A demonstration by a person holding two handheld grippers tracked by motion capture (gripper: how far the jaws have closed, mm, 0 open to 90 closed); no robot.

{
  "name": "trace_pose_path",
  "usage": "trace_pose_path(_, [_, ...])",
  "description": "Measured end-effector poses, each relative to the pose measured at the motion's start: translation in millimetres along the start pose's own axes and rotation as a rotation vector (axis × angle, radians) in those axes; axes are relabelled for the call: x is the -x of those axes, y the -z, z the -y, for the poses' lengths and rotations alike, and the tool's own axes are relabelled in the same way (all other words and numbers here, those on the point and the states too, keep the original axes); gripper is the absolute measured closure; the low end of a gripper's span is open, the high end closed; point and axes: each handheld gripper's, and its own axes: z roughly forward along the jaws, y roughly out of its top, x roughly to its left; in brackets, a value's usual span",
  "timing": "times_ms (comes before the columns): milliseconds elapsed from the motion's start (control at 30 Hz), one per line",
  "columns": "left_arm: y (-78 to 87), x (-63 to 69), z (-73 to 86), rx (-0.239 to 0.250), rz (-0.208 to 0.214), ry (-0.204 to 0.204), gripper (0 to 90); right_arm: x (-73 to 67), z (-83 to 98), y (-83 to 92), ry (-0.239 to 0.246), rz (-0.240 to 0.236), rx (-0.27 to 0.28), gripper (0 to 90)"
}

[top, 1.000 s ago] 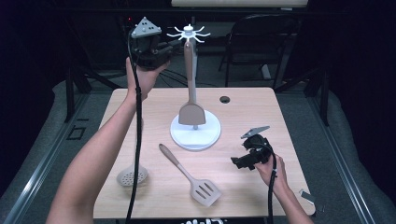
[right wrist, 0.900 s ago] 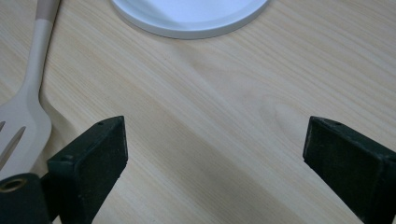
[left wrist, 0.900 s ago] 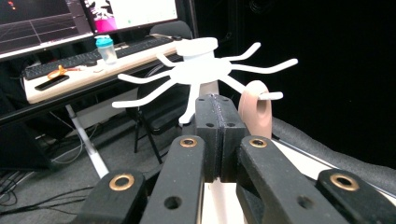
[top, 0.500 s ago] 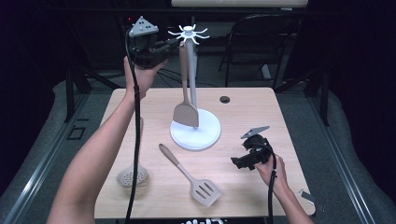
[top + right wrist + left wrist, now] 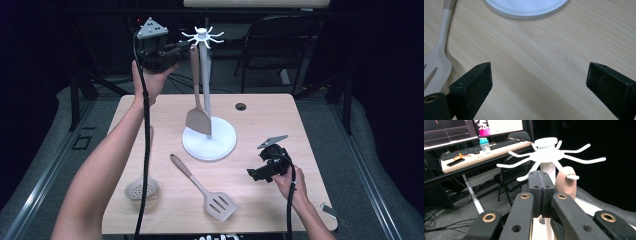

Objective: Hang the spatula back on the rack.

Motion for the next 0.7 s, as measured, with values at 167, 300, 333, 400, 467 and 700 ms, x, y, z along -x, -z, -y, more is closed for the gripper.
trace_pose_path(167, [8.5,-1.6,1.1,0.007,-0.011,0.004,82.9,-0.3,0.0,0.5,-0.002,-0.011,0.002,6.0])
trace_pose_path(300, [16.2,-3.6,3.5,0.002,-0.020,0.006,78.5,-0.7,-0.2,0.5,0.000,-0.004,0.003,6.0])
trace_pose_path(333, [17.6,-4.1,4.2,-0.002,-0.019,0.007,76.9,-1.1,-0.3,0.3,0.001,-0.004,0.006,6.0])
trace_pose_path(400, [21.4,-4.8,7.1,-0.004,-0.022,0.011,73.7,-1.5,-0.6,0.4,0.004,-0.003,0.003,6.1])
trace_pose_path(467, [24.8,-5.4,11.1,-0.016,-0.022,0.014,69.9,-1.8,-0.7,0.2,0.004,-0.005,0.003,6.1])
trace_pose_path(700, [34.4,-7.1,25.9,-0.052,-0.024,0.029,53.4,-2.9,-1.0,-0.5,0.015,-0.006,0.004,7.1])
